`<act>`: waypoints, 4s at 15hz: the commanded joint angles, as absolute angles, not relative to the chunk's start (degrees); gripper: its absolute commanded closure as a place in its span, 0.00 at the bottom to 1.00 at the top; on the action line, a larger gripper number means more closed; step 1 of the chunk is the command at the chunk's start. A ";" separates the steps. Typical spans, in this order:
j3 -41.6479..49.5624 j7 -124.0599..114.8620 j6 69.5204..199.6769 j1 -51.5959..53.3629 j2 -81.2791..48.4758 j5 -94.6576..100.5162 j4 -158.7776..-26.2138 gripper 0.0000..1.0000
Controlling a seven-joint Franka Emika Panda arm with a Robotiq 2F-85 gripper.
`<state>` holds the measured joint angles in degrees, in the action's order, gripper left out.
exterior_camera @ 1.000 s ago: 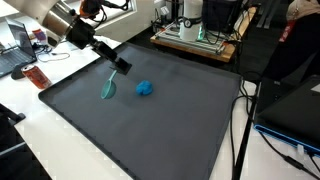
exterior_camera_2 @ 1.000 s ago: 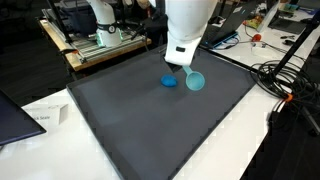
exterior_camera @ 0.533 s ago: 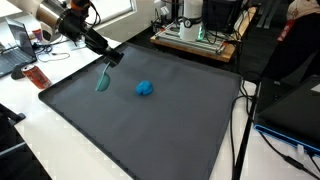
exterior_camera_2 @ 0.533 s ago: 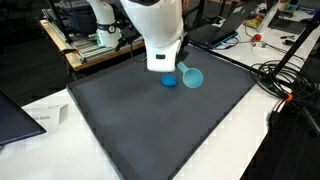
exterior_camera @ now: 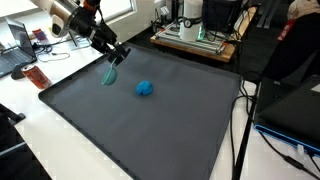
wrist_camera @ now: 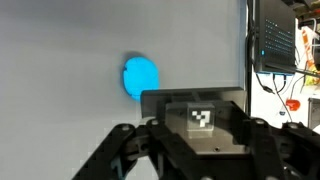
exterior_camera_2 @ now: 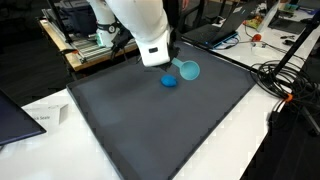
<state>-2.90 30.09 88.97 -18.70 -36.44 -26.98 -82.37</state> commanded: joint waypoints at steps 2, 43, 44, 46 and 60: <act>-2.28 30.56 89.25 -18.30 -35.85 -27.09 -83.21 0.40; 0.36 69.61 137.87 -14.71 -14.57 -52.43 -128.14 0.65; 0.15 69.66 139.36 -13.86 -13.73 -52.53 -129.47 0.65; -0.26 69.93 142.59 -12.21 -12.38 -53.13 -131.76 0.65; -8.73 76.07 165.16 -5.52 -5.90 -67.61 -141.44 0.65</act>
<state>-6.95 72.73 161.06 -6.62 -8.70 -63.13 -138.53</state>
